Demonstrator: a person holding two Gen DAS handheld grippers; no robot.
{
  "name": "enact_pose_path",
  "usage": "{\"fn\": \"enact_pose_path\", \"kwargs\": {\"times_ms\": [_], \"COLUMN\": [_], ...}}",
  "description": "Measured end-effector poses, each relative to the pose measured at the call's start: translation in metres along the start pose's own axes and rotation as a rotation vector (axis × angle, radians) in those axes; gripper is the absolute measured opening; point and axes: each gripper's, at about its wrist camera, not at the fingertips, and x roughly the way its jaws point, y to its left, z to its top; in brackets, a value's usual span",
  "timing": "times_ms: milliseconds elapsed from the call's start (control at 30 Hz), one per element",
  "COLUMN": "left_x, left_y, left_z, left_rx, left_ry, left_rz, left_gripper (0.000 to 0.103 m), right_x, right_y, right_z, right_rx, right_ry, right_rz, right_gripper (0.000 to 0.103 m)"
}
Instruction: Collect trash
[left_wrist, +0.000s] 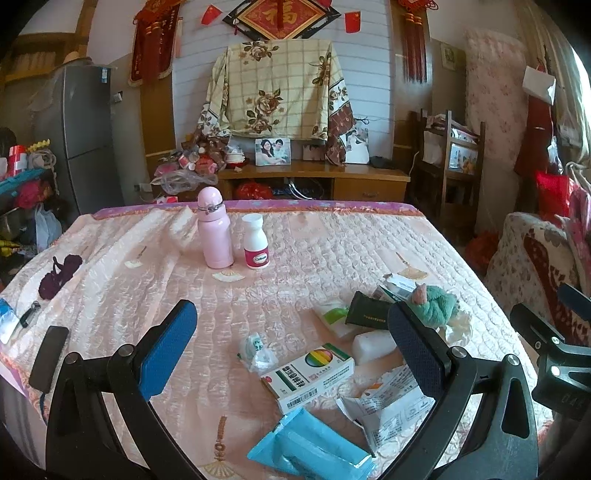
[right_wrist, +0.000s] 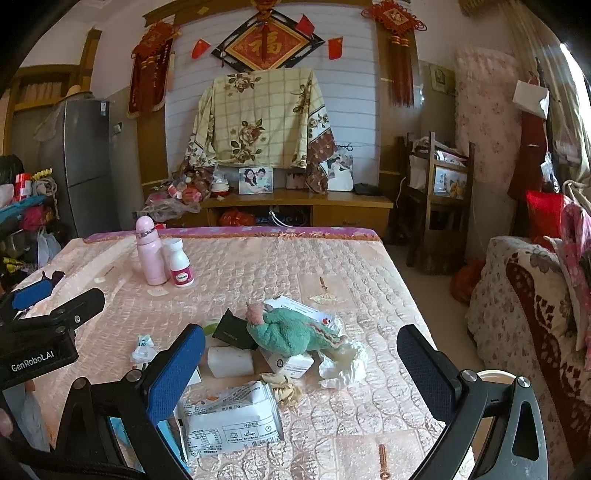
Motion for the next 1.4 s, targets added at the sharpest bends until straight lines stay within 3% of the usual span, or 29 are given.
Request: {"fn": "enact_pose_path", "kwargs": {"times_ms": [1400], "left_x": [0.004], "left_y": [0.006], "left_z": [-0.006], "left_rx": [-0.038], "left_ry": [0.01], "left_rz": [-0.02], "left_gripper": [0.103], "right_x": [0.011], "right_y": [-0.014], "right_z": [0.001], "right_rx": [0.04], "right_ry": [0.031], "right_rz": [-0.023], "right_gripper": [0.103]}}
